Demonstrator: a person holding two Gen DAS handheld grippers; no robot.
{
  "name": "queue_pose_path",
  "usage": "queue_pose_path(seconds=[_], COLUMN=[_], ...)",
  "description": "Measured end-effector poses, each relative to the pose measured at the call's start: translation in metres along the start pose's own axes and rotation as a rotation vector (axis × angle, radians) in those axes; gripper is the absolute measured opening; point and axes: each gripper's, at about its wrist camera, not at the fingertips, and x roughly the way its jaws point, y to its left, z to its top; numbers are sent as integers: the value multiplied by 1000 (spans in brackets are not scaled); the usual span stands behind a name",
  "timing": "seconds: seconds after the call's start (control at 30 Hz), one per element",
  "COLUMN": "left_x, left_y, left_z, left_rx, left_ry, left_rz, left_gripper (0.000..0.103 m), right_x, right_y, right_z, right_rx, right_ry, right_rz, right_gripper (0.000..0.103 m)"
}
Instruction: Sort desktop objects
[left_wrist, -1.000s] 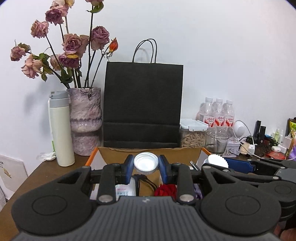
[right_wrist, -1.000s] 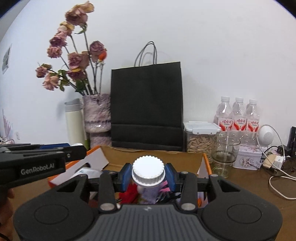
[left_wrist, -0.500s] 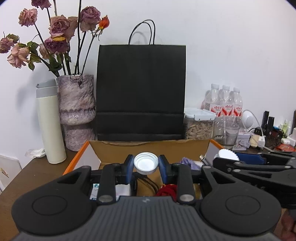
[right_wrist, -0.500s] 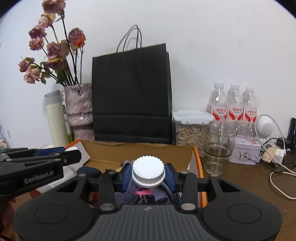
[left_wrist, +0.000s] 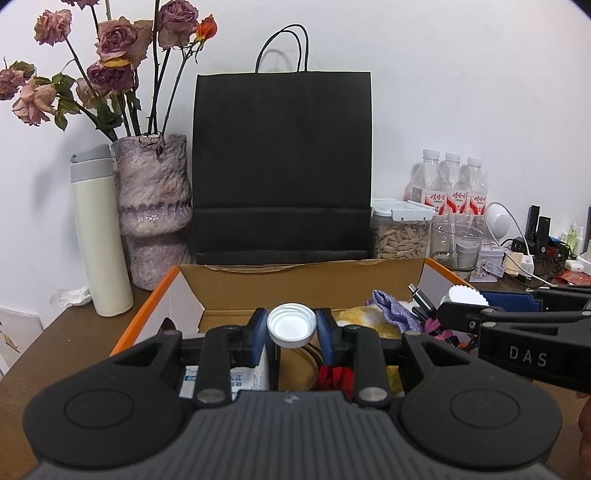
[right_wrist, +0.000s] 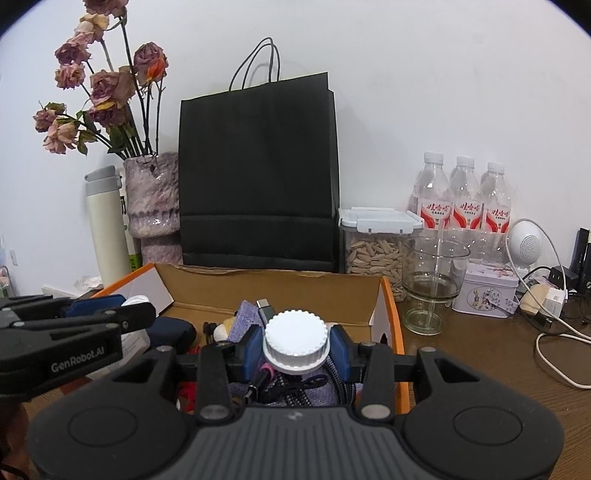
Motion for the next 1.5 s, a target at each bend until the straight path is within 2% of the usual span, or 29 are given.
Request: queue_pose_path(seconds=[0.07,0.1,0.13,0.17,0.2,0.33,0.4,0.43,0.47,0.63,1.03,1.33,1.5], left_x=[0,0,-1,-3,-5,-10,-10,-10,-10,-7,-20,-44,-60], left_y=[0,0,1,1,1,5,10,13,16,23,23,24,30], left_z=[0,0,0,0,1,3,4,4,4,4,3,-7,-21], left_rx=[1,0,-3,-6,-7,-28,-45,-55,-65,-95,-64,-37,-12], left_ry=[1,-1,-6,-15,-25,-46,-52,-60,-60,-22,-42,-46,-18], left_rz=[6,7,9,16,25,58,94,105,97,73,81,64,52], left_gripper=[37,49,64,70,78,88,103,103,103,103,103,103,103], right_x=[2,2,3,3,2,-1,-2,-2,-1,0,-9,-28,-43], right_y=[0,0,-1,-1,-1,-3,-5,-6,-7,-5,-2,0,5], right_z=[-1,-1,-2,-2,-2,0,1,2,2,1,-1,-12,-24], right_rx=[2,5,7,11,15,25,35,42,46,41,32,32,14], right_ry=[11,14,19,21,18,3,-1,0,6,15,1,30,57], right_rz=[1,1,3,6,7,-15,-18,-17,-16,-19,-25,-29,-15], right_gripper=[39,42,51,57,69,87,91,101,103,103,103,103,103])
